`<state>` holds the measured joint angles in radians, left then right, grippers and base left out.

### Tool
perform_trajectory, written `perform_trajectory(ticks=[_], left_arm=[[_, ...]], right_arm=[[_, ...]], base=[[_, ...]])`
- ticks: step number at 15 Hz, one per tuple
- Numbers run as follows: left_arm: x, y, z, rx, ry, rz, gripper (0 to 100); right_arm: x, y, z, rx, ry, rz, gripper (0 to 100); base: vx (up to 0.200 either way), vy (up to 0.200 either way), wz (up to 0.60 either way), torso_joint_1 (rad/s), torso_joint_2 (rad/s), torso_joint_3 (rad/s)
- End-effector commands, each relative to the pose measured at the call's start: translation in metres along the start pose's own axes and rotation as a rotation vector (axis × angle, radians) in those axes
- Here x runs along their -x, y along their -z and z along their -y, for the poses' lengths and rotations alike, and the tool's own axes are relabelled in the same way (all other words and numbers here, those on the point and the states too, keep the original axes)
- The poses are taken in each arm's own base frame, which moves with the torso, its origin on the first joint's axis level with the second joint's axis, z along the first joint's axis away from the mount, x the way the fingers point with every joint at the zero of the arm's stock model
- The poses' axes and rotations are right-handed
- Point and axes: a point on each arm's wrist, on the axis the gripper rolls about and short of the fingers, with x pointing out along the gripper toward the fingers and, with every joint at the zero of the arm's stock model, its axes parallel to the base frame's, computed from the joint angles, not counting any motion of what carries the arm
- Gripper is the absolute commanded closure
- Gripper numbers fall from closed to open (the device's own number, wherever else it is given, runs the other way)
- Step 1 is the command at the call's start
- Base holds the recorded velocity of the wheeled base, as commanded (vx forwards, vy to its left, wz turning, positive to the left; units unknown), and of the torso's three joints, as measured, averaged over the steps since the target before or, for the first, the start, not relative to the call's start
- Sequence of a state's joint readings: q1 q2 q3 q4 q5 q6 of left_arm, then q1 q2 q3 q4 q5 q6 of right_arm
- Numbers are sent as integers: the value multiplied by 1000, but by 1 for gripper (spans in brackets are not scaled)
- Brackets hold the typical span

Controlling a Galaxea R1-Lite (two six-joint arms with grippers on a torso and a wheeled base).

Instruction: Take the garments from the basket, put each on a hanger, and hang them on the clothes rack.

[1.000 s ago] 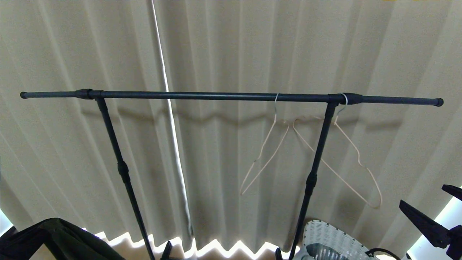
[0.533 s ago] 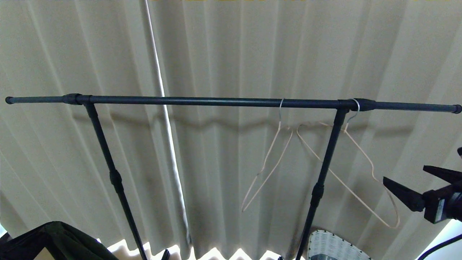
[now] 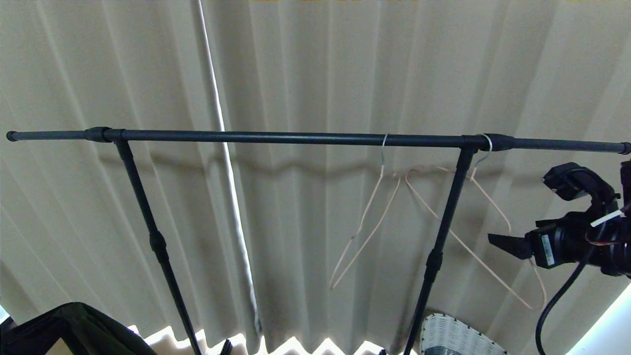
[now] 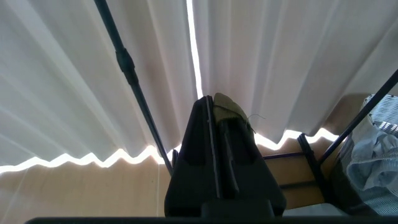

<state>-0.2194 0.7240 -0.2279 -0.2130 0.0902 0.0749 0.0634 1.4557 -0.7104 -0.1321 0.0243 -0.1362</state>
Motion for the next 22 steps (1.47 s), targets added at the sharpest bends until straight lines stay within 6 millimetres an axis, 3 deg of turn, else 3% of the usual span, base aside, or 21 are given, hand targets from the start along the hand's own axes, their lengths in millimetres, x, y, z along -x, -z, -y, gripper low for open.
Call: perform_trajectory(ticks=[1, 6, 12, 13, 18, 22], left_arm=[[0, 0, 0, -2, 6, 2, 100], [2, 0, 0, -7, 5, 14, 100], [4, 3, 0, -27, 7, 14, 100], [4, 3, 1, -27, 18, 15, 100], [4, 3, 1, -27, 32, 16, 100], [4, 4, 1, -27, 32, 18, 100]], right_arm=[[-28, -2, -10, 19, -23, -60, 0], [-51, -6, -11, -38, -15, -32, 0], [-41, -9, -10, -39, 0, -4, 0], [-40, -9, -9, -41, 5, -3, 100], [-38, -10, -3, -54, 23, 5, 100], [-25, -14, -2, -79, 25, 45, 100]], base=[[0, 0, 0, 0, 0, 0], [0, 0, 0, 0, 0, 0], [0, 0, 0, 0, 0, 0], [0, 0, 0, 0, 0, 0], [0, 0, 0, 0, 0, 0], [0, 0, 0, 0, 0, 0]])
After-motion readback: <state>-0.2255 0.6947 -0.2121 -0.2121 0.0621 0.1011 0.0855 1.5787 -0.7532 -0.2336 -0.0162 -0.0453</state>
